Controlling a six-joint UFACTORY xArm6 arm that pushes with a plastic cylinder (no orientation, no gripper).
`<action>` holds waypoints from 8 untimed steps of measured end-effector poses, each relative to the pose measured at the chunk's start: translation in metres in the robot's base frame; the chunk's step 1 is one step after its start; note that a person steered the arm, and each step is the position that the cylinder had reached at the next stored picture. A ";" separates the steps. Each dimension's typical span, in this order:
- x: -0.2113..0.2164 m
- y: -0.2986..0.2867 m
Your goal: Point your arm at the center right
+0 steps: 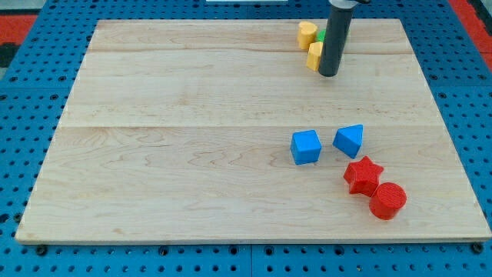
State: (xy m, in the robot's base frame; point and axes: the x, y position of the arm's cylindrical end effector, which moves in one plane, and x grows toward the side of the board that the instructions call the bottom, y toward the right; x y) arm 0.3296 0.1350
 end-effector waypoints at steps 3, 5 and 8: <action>0.000 0.033; 0.003 0.066; 0.047 0.105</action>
State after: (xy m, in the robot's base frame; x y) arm 0.3767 0.2399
